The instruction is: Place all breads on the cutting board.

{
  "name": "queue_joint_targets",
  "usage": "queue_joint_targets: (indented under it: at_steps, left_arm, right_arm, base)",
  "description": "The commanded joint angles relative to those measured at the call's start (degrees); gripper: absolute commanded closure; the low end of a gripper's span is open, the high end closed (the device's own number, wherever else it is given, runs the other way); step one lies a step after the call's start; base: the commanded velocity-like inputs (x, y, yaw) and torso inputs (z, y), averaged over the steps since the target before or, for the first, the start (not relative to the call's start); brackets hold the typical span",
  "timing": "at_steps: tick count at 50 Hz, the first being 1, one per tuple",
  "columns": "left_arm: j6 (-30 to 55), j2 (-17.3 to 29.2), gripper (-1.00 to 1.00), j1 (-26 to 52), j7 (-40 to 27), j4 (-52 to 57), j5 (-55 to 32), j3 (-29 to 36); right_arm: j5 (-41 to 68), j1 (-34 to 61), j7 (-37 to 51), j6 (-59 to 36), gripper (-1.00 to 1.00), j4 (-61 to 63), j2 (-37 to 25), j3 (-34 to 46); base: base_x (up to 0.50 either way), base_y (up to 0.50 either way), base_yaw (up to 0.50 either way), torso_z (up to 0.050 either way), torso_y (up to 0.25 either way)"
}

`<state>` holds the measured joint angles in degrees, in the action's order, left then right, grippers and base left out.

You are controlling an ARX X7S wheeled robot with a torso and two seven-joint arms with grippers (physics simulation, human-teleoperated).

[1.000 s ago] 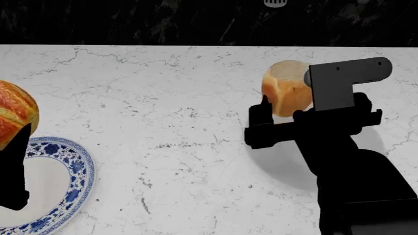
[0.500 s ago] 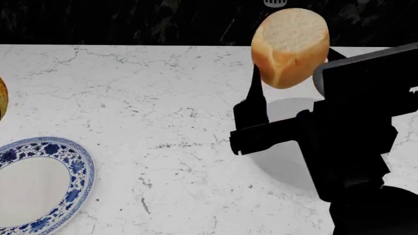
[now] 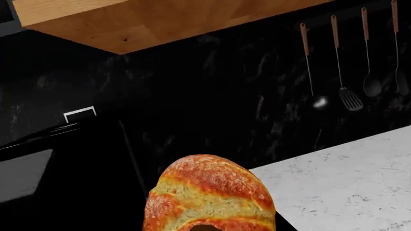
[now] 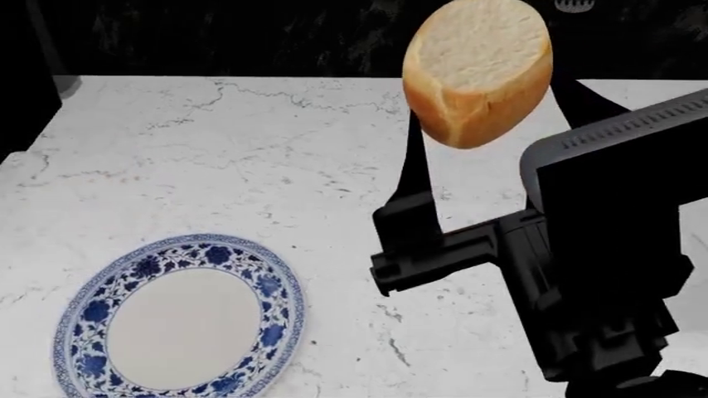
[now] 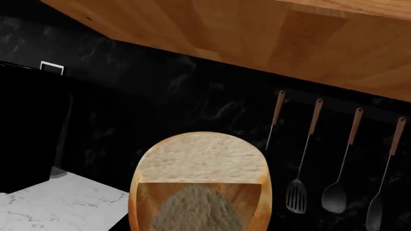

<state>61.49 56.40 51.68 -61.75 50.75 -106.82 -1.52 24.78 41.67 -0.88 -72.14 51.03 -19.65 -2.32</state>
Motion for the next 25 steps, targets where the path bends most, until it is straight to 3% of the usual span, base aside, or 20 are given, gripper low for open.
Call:
queue_joint_targets:
  at_steps: [1, 25]
  left_arm:
    - [-0.52, -0.37, 1.0, 1.08, 0.91, -1.4, -0.15, -1.3]
    - [-0.4, -0.71, 1.0, 0.17, 1.94, -2.3, 1.88, -1.31]
  right_arm:
    - [-1.08, 1.23, -1.62, -0.62, 1.0, 0.75, 0.63, -0.07]
    - [0.05, 0.74, -1.4, -0.06, 1.0, 0.49, 0.66, -0.04]
  base:
    - [0.0, 0.5, 0.0, 0.0, 0.0]
    - [0.0, 0.5, 0.0, 0.0, 0.0]
